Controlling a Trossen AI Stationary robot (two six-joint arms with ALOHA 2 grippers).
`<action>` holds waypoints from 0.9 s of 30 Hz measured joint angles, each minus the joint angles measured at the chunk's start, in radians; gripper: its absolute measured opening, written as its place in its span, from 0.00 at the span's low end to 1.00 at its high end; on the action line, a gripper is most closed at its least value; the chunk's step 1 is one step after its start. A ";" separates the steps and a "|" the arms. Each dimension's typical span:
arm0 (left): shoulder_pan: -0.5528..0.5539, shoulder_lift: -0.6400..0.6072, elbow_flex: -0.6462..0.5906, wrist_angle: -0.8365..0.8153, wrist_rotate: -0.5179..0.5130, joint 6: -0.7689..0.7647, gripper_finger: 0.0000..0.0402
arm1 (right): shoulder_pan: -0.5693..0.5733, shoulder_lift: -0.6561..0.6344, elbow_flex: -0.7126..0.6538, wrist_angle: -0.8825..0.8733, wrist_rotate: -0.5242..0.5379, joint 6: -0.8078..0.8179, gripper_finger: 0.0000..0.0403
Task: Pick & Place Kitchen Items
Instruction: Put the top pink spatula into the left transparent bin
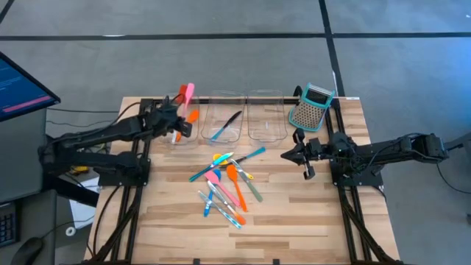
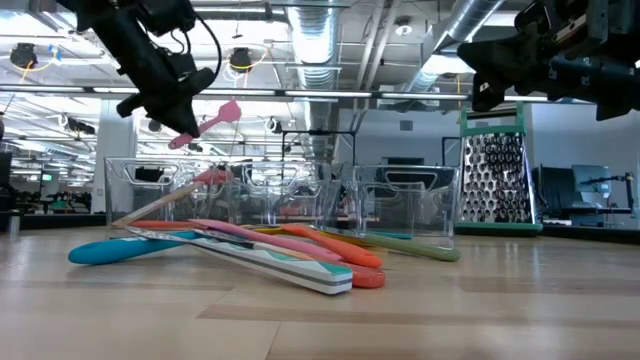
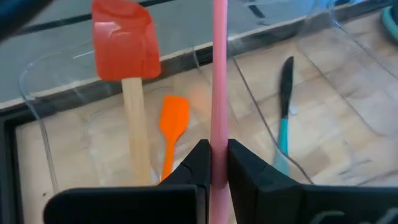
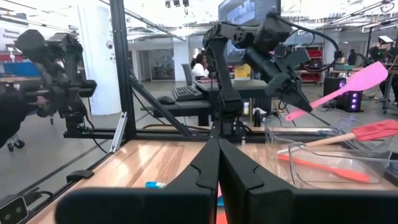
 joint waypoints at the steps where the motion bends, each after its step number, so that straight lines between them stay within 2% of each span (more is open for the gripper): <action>1: 0.018 0.007 0.000 0.002 0.014 0.001 0.04 | 0.000 0.000 0.000 0.000 0.000 0.000 0.00; 14: 0.165 0.184 0.000 -0.050 0.156 0.003 0.04 | 0.000 0.000 0.000 -0.002 0.000 -0.001 0.00; 21: 0.199 0.257 0.000 -0.049 0.165 0.003 0.04 | 0.000 0.000 0.000 -0.004 0.000 -0.003 0.00; 27: 0.234 0.307 0.000 -0.048 0.296 0.003 0.04 | 0.000 0.000 0.000 -0.004 0.000 -0.003 0.00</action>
